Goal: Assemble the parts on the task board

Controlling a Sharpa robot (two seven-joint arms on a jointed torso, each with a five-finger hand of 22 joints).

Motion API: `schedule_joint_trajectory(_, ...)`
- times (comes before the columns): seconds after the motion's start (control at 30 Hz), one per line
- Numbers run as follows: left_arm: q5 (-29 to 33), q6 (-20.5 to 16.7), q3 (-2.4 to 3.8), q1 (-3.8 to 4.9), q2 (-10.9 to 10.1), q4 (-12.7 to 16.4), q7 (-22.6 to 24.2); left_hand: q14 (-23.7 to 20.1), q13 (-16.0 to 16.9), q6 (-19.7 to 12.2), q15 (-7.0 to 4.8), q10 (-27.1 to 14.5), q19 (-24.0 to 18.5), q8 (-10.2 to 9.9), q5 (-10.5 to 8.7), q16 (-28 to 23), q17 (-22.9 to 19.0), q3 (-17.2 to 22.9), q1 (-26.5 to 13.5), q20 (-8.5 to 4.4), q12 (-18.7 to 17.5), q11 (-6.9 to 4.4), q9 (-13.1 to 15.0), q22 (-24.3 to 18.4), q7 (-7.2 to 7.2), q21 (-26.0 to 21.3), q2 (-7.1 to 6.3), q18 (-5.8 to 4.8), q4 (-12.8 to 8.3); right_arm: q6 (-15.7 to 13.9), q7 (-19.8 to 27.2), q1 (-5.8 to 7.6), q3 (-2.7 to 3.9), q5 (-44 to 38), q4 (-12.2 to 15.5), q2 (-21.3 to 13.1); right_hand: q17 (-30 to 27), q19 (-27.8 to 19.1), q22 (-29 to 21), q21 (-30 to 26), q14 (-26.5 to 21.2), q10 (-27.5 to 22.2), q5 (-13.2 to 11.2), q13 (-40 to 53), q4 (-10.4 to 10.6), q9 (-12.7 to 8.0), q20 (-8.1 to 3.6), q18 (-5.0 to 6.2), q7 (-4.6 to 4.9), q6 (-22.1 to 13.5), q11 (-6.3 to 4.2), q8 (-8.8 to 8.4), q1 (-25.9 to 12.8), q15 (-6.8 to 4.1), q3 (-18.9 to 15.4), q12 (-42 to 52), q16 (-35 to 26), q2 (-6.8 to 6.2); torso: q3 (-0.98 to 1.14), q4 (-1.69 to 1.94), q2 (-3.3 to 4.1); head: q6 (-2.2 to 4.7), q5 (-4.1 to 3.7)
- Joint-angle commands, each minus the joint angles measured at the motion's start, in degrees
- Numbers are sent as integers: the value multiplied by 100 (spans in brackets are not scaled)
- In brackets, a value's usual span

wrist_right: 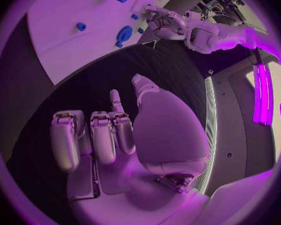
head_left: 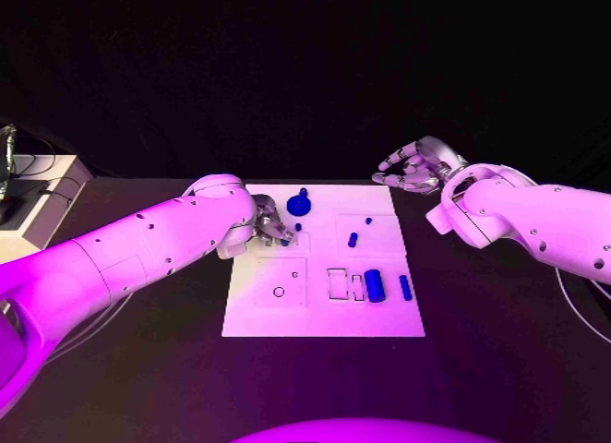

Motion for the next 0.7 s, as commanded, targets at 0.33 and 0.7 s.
schedule_joint_trajectory(0.33, 71, 119, -25, -54, -24, 34, -44, 595, -25, 40, -28, -35, -4, -77, -133, 19, 1509, -357, 72, -34, 44, -2, 41, 173, 19, -22, -102, -47, 182, 47, 73, -4, 1, -18, 1, -1, 1114, 424, 1219, -38, 502, 433, 16, 1362, 12, 6, -18, 64, 9, -41, -23, 22, -57, -21, 0, -40, -28, -9, -1, -1, -1, 4, -6)
schedule_joint_trajectory(0.7, 68, 15, -9, -55, -136, 147, -33, 595, -47, 55, -24, -44, -1, -127, -501, 19, 1509, -687, 109, -28, 61, 1, 85, 181, 23, -25, -83, -47, 272, 47, 85, -5, 1, -6, 0, -16, 1122, 426, 1221, -35, 503, 434, 17, 1363, 14, 6, -18, 63, 9, -43, -23, 24, -67, -21, -3, -39, -25, -12, -7, -1, 3, 1, -14)
